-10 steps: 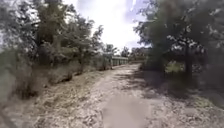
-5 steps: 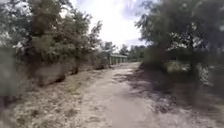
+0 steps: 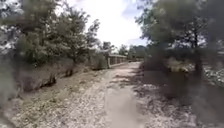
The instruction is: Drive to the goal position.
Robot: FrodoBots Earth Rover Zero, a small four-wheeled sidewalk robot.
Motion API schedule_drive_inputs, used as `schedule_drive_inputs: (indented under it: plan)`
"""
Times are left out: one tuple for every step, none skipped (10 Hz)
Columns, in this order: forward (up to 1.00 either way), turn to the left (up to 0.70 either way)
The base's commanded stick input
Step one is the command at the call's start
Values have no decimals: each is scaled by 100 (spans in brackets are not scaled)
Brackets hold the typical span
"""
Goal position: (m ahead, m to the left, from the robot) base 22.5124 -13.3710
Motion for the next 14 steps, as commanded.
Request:
schedule_drive_inputs:
  plan:
    - [85,-11]
    - [85,-33]
    - [85,-33]
    - [85,-18]
    - [85,0]
    - [85,0]
    - [85,0]
    - [85,0]
    - [85,0]
    - [85,0]
    - [85,0]
    - [85,0]
    - [85,0]
    - [85,0]
